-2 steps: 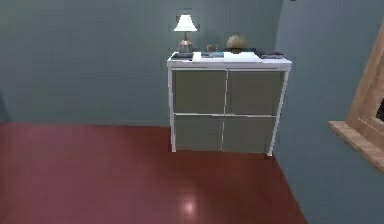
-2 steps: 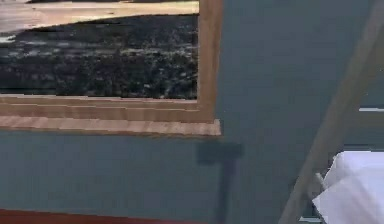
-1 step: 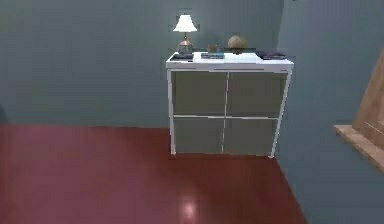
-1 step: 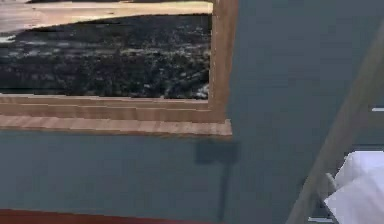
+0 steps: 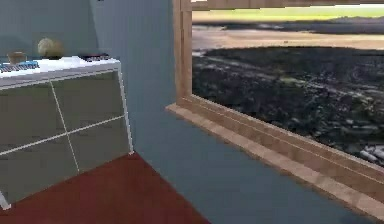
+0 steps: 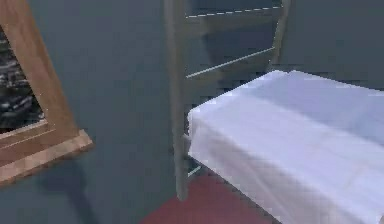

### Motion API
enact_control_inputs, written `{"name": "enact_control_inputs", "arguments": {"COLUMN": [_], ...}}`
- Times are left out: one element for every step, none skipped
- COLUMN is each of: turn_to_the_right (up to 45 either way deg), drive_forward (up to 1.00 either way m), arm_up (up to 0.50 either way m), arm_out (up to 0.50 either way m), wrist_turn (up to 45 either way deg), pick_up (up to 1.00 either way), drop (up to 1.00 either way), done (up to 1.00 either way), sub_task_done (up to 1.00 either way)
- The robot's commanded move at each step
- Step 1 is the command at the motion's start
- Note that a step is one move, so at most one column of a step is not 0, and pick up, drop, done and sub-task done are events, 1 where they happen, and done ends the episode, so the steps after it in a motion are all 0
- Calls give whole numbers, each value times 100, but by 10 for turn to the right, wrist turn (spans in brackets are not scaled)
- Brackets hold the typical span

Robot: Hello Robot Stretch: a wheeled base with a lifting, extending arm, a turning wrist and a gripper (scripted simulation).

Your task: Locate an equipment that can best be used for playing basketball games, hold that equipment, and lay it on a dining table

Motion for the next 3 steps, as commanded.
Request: {"name": "enact_control_inputs", "arguments": {"turn_to_the_right": [450, 450, 450], "drive_forward": [0, 0, 0], "arm_up": [0, 0, 0], "arm_out": [0, 0, 0], "wrist_turn": [0, 0, 0], "pick_up": [0, 0, 0], "drop": [0, 0, 0], "done": [0, 0, 0], "sub_task_done": [0, 0, 0]}}
